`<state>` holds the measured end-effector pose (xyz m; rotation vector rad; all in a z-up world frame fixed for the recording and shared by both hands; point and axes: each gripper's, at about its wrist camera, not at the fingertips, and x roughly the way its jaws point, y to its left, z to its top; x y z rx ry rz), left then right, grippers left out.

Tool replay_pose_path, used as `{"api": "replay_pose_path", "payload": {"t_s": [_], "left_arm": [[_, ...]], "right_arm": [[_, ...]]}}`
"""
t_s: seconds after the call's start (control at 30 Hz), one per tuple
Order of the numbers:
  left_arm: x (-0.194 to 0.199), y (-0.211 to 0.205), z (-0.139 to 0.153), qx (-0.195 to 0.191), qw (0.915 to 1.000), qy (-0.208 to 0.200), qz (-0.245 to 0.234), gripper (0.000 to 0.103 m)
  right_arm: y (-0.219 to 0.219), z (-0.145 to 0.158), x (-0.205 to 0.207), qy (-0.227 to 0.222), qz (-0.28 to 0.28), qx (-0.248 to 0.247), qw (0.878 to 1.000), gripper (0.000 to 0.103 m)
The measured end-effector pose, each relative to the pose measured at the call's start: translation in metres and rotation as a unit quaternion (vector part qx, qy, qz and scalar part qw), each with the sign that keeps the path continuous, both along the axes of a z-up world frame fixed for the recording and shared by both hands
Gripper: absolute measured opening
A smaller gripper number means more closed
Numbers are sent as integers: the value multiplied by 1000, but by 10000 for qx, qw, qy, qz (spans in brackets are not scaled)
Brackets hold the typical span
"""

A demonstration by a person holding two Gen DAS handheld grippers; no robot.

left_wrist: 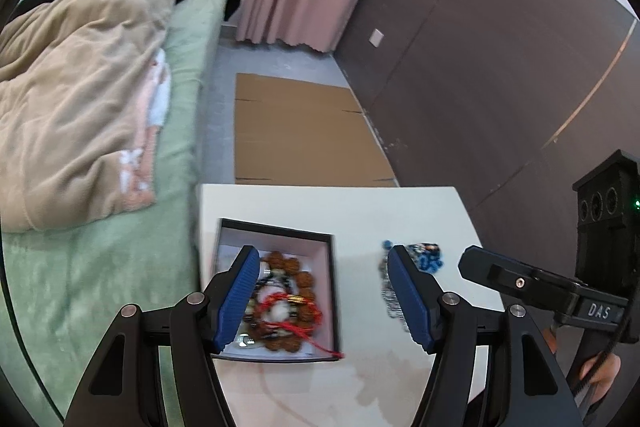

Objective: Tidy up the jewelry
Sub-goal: 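Reach the left tool to the silver hoop while the right tool reaches the blue braided bracelet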

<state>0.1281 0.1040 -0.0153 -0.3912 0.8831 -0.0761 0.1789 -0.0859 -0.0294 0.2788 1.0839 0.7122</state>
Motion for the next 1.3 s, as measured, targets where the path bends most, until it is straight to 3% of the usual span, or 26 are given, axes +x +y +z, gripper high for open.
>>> {"api": "replay_pose_path", "payload": {"t_s": [0.67, 0.77, 0.87, 1.3], "left_arm": [[38, -89, -27, 339, 9954, 429, -791, 67], [45, -103, -35, 383, 9940, 537, -877, 75], [50, -114, -40, 420, 9933, 584, -907, 83], [70, -151, -83, 939, 9833, 1122, -1079, 83]], "right_arm": [[-91, -22, 9, 214, -230, -436, 9986, 81], [-101, -24, 12, 231, -285, -408, 9985, 89], [-114, -28, 15, 304, -353, -373, 9982, 89], [-155, -57, 34, 603, -728, -365, 9948, 90]]}}
